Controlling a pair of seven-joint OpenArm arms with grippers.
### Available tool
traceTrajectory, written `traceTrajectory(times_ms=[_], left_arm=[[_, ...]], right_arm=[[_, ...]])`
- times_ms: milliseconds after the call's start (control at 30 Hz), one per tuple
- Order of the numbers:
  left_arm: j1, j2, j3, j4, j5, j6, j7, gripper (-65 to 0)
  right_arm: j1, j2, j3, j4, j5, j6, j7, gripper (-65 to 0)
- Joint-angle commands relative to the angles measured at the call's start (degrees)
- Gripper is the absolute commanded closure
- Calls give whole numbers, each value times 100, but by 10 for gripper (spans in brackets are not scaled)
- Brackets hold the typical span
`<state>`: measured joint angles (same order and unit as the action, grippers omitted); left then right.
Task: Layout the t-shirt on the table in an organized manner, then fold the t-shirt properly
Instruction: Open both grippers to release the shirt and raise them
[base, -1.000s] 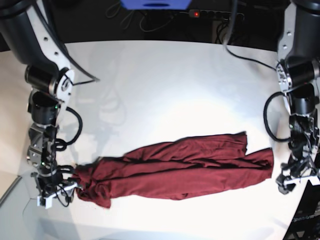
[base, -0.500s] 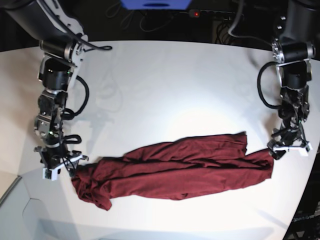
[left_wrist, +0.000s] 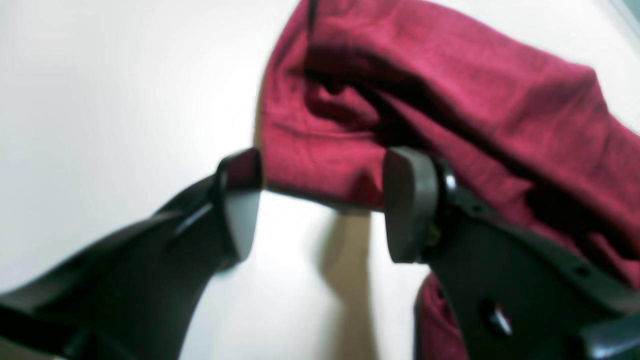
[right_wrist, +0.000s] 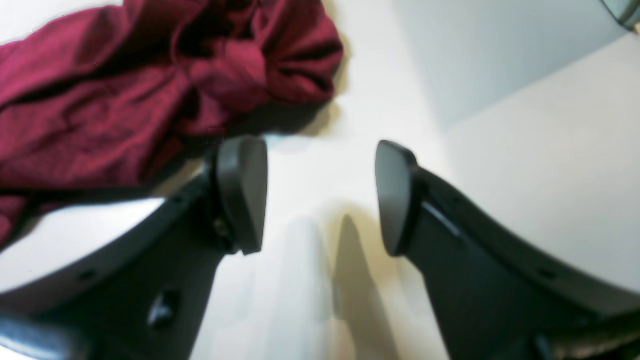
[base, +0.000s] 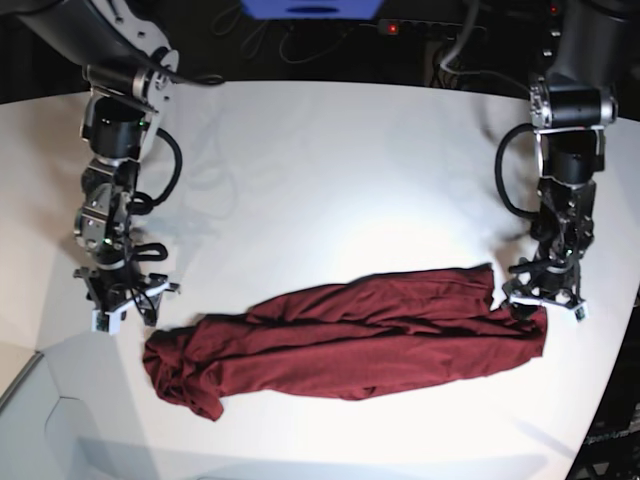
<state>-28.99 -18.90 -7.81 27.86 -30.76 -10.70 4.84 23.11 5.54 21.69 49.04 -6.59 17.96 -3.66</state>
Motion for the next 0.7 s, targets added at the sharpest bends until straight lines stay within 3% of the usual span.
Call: traceTrajectory(times_ms=[0,133,200,400,433,667], left_arm=[[-156,-5,-14,85,92,-51,-5,-366],[-156,13,-23,-47,294,-51,-5,-364],[-156,13,-23,-223,285,-51,-23,-328],[-164,13,3,-742,276,-25,-1042,-22],[-164,13,3,-830,276,-16,-1104,0],[-164,13,-23,-680,259,-16,-1095,-2]], right_arm=[[163,48,-2,112,57,11,177,-328],[155,57,-2,112,57,11,168,-328],[155,57,-2,112,57,11,168,-328],[155,57,-2,112,57,11,168,-328],[155,57,-2,112,57,11,168,-328],[155,57,-2,103,57,11,168,-328]])
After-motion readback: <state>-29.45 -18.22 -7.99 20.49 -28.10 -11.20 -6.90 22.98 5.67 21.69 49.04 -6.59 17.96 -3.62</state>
